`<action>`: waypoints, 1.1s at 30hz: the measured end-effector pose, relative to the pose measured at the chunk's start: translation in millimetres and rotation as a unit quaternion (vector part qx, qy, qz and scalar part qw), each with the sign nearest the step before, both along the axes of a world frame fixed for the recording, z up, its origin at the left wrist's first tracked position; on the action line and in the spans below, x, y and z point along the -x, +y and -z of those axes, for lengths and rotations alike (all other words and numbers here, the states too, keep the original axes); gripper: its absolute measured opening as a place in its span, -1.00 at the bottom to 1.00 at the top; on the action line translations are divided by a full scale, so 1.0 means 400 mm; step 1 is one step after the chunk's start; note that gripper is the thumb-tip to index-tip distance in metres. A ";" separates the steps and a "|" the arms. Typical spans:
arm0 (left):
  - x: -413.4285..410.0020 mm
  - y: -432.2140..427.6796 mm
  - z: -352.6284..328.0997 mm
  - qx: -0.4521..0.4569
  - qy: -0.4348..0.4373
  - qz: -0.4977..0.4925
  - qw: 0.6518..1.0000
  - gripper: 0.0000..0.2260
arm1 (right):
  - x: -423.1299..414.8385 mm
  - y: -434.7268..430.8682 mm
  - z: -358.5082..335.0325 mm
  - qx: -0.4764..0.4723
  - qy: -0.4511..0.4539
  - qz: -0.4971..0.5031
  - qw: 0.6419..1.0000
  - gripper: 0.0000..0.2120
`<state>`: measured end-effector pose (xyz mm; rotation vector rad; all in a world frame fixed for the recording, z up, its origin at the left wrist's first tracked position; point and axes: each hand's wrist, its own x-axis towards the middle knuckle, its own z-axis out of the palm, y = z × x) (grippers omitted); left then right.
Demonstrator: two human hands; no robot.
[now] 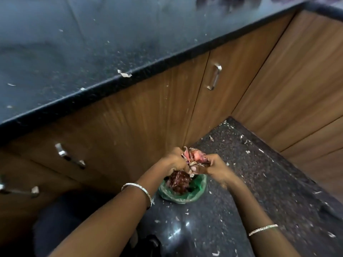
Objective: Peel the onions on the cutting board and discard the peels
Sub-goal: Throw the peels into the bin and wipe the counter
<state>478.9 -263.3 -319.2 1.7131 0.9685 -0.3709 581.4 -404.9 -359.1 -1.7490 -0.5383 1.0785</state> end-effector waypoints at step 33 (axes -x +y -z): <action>0.056 0.085 0.231 -0.038 -0.051 -0.048 0.997 -0.74 | 0.029 0.099 0.342 0.113 -0.086 0.234 0.962 -0.90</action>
